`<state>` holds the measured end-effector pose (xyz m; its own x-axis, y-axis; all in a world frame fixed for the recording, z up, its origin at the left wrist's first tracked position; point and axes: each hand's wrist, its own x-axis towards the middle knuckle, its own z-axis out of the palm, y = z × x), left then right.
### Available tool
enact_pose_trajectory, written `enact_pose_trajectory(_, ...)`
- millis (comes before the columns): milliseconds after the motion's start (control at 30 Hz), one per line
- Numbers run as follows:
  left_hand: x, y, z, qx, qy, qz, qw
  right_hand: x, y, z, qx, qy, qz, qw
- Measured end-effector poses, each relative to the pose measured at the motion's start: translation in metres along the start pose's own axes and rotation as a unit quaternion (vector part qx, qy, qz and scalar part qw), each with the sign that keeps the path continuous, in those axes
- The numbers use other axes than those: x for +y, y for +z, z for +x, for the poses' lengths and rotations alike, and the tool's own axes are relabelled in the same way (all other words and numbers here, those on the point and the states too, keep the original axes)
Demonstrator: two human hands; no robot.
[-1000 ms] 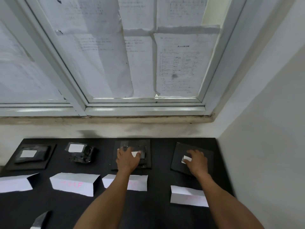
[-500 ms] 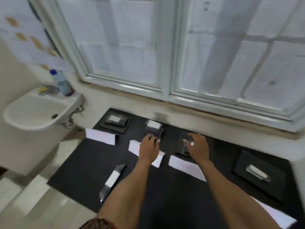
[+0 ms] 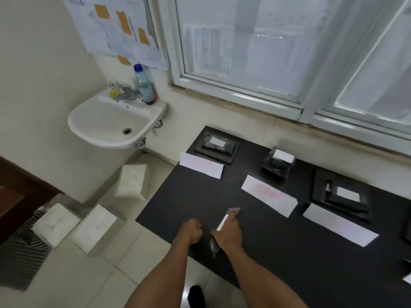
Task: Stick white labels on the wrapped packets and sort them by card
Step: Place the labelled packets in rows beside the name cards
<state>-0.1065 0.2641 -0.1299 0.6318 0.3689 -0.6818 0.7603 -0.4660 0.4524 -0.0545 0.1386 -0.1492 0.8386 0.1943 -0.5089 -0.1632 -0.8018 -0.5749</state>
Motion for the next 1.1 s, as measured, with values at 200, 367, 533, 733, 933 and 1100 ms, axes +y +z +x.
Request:
enact_pose_trajectory(200,-0.017,-0.029,0.018,0.002,0.024,0.013,1.0,-0.006,0.007,0.005,0.056,0.048,0.023,0.997)
enact_pose_trajectory(367,-0.006,-0.048,0.044,0.019,0.062,0.007,0.998,-0.011,0.01,0.019,0.076,0.064,0.027,0.995)
enact_pose_trajectory(533,0.027,-0.063,0.066,0.12,0.138,0.003,0.983,-0.028,-0.023,0.044,0.146,-0.039,-0.016,0.988)
enact_pose_trajectory(733,0.075,-0.085,0.099,0.248,0.182,-0.054,0.95,-0.104,-0.087,0.145,0.171,-0.161,-0.077,0.969)
enact_pose_trajectory(933,0.092,-0.126,0.144,0.312,0.147,-0.048,0.937,-0.179,-0.1,0.256,0.098,-0.219,-0.127,0.962)
enact_pose_trajectory(1100,0.079,-0.149,0.174,0.343,0.093,-0.066,0.932,-0.192,-0.089,0.308,0.055,-0.215,-0.189,0.956)
